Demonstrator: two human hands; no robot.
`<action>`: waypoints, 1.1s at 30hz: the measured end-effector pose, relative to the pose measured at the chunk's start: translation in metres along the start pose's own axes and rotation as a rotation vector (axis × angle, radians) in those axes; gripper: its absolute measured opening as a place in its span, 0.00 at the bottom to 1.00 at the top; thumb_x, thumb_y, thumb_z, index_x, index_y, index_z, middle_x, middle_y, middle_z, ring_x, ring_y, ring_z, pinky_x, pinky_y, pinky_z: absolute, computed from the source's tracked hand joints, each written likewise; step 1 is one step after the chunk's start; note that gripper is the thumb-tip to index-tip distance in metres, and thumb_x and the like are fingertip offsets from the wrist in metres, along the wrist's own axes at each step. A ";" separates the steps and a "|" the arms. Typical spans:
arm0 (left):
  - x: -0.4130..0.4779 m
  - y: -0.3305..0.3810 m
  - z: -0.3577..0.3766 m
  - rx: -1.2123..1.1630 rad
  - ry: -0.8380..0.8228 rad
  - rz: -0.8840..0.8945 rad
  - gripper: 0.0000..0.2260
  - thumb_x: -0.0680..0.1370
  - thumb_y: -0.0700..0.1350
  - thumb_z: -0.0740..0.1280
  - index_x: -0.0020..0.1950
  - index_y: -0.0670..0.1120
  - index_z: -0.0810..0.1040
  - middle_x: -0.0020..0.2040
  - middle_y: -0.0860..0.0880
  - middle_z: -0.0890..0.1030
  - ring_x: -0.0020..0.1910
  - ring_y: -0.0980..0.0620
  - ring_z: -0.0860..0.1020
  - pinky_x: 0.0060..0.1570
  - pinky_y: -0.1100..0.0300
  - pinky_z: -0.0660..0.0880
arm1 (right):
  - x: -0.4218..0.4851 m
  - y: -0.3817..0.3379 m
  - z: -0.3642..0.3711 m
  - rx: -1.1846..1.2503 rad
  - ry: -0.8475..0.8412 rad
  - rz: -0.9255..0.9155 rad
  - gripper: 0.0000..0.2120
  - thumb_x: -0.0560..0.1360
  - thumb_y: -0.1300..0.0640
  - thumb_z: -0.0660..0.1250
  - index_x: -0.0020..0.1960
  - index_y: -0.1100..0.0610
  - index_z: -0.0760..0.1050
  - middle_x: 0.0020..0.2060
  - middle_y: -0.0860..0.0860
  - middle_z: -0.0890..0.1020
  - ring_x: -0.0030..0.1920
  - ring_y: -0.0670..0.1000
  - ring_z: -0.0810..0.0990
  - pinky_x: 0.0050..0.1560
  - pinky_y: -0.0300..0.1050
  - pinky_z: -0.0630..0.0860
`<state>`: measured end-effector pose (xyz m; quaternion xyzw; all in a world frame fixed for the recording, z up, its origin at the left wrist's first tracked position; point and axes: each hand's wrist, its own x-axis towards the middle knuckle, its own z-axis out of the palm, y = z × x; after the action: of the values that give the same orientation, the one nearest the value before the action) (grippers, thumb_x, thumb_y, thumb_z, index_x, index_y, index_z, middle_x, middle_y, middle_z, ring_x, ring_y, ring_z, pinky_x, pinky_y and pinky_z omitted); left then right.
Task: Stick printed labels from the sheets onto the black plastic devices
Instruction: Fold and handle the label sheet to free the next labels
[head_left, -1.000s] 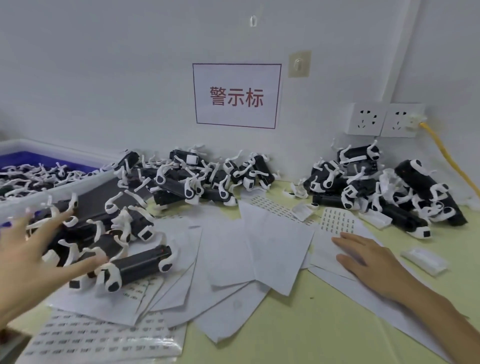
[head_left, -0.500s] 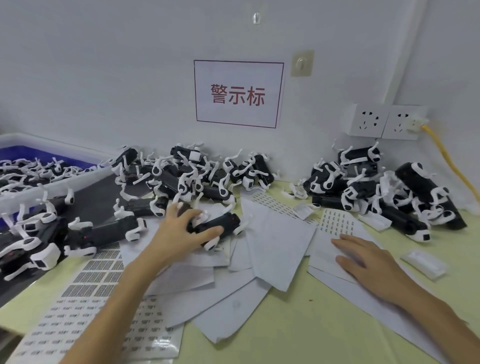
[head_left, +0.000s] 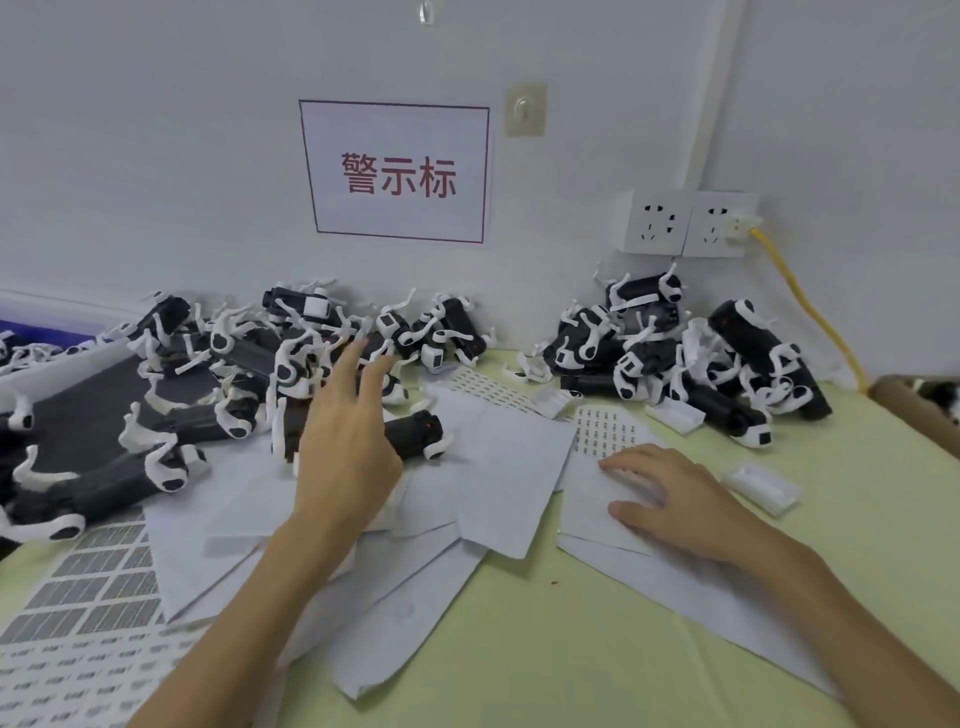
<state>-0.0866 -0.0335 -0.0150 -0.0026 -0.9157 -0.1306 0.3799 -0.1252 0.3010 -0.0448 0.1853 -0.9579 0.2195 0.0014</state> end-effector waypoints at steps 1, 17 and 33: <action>0.004 0.001 0.002 -0.002 -0.086 -0.002 0.29 0.69 0.28 0.65 0.70 0.42 0.71 0.72 0.42 0.73 0.58 0.37 0.78 0.48 0.46 0.77 | 0.000 0.000 -0.003 0.101 0.035 0.009 0.16 0.76 0.50 0.73 0.63 0.41 0.78 0.60 0.35 0.77 0.63 0.43 0.76 0.65 0.43 0.69; 0.004 -0.005 0.042 0.440 -0.269 -0.200 0.10 0.73 0.47 0.72 0.54 0.49 0.82 0.56 0.49 0.81 0.62 0.44 0.71 0.58 0.45 0.62 | 0.002 0.017 -0.019 0.118 0.386 0.249 0.08 0.71 0.55 0.74 0.46 0.46 0.77 0.42 0.41 0.82 0.44 0.42 0.80 0.46 0.40 0.74; -0.003 0.038 0.018 -0.037 0.078 -0.027 0.17 0.76 0.55 0.72 0.61 0.48 0.82 0.63 0.47 0.80 0.70 0.44 0.73 0.76 0.40 0.53 | -0.001 -0.009 -0.035 0.905 0.553 0.083 0.04 0.79 0.64 0.70 0.53 0.62 0.79 0.44 0.57 0.88 0.48 0.60 0.87 0.56 0.63 0.80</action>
<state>-0.0923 0.0082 -0.0202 0.0075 -0.8977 -0.1527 0.4133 -0.1234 0.3088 -0.0092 0.0645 -0.7377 0.6514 0.1652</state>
